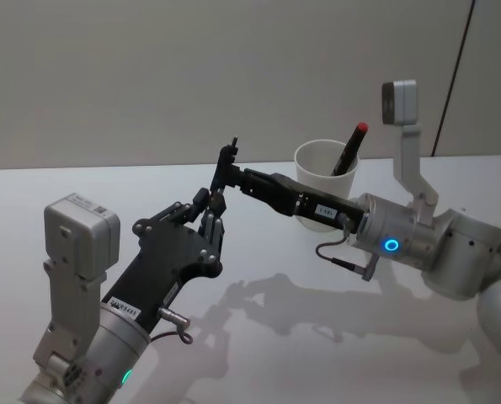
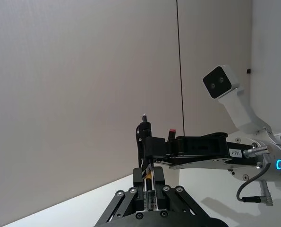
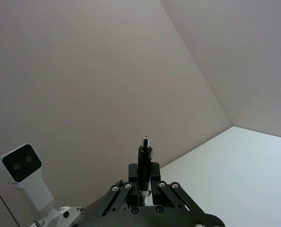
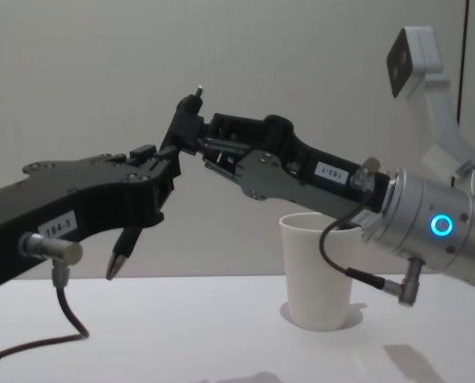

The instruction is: Place the pen into the pen holder.

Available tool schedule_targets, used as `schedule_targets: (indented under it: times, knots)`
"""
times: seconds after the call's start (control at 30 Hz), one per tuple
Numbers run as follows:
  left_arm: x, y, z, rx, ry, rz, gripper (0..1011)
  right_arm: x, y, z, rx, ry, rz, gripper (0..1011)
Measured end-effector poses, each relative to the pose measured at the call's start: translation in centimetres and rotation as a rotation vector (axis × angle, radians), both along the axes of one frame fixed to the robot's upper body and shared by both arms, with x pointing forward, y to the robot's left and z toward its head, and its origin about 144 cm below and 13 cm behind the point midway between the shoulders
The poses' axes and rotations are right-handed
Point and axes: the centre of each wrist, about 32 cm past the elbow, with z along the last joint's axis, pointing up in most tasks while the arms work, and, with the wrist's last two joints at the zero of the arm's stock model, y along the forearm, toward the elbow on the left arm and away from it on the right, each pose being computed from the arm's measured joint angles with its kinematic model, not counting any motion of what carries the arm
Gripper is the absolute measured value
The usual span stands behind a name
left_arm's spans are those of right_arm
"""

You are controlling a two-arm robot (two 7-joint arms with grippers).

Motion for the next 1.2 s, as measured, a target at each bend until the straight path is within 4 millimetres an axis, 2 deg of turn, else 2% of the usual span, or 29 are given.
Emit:
schedule_targets:
  times: [1.2]
  knots:
    - [0.0, 0.0, 0.0, 0.0, 0.0, 0.0, 136, 0.0, 0.0, 0.0, 0.0, 0.0, -0.001, 135]
